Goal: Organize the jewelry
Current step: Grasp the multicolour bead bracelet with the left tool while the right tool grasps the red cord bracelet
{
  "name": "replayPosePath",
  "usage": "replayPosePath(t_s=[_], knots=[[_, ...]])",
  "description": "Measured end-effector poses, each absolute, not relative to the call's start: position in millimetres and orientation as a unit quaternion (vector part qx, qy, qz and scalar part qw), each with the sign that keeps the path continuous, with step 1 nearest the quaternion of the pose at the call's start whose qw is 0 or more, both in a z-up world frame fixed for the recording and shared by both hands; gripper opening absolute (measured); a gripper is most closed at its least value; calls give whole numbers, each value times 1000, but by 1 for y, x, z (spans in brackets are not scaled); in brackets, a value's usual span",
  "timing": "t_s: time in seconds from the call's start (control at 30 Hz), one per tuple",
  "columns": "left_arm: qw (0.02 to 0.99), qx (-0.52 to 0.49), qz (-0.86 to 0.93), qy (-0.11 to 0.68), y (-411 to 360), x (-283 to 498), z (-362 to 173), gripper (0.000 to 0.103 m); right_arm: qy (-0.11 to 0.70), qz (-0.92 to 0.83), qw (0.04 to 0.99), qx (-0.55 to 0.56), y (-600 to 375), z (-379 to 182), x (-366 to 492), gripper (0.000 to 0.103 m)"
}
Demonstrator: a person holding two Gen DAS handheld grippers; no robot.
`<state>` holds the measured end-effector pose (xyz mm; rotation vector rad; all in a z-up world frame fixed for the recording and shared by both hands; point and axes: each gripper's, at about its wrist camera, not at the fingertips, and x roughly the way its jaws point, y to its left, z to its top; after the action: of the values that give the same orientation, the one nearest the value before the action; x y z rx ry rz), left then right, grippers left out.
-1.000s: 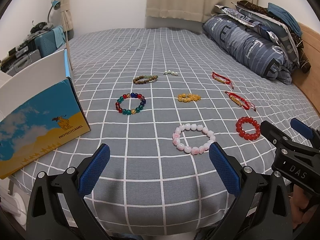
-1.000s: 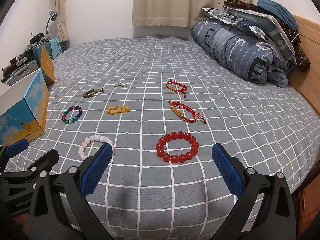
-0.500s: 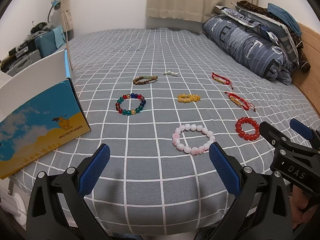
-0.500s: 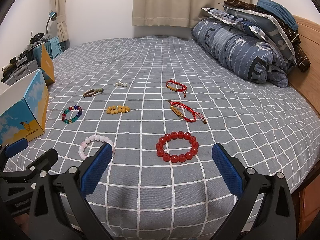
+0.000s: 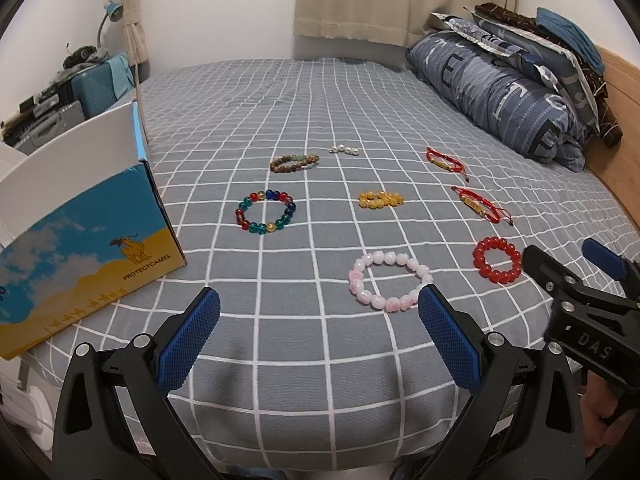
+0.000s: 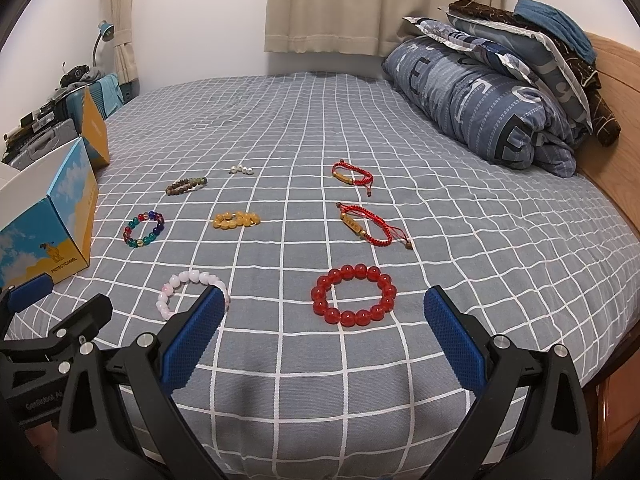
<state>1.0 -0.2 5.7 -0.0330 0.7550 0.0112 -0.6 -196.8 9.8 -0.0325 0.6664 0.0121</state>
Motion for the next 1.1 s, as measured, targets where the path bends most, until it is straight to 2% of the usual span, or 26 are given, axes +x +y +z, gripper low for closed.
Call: replayPosePath(t_s=[0.33,0.5,0.77,1.1], knots=[[928,-20,24,372,10,44,40,97,324,3,946,-25,-203,49,29,96],[917,-20,23,397,8,85,37,97,349,2,936,-44,-199,49,69,96],[891,-23,32,452,15,154,-3,97,404,6,913,-57,-201,22,148,96],[867,-37,49,494,38,183,-52,97,478,3,878,-34,-225,-40,204,96]])
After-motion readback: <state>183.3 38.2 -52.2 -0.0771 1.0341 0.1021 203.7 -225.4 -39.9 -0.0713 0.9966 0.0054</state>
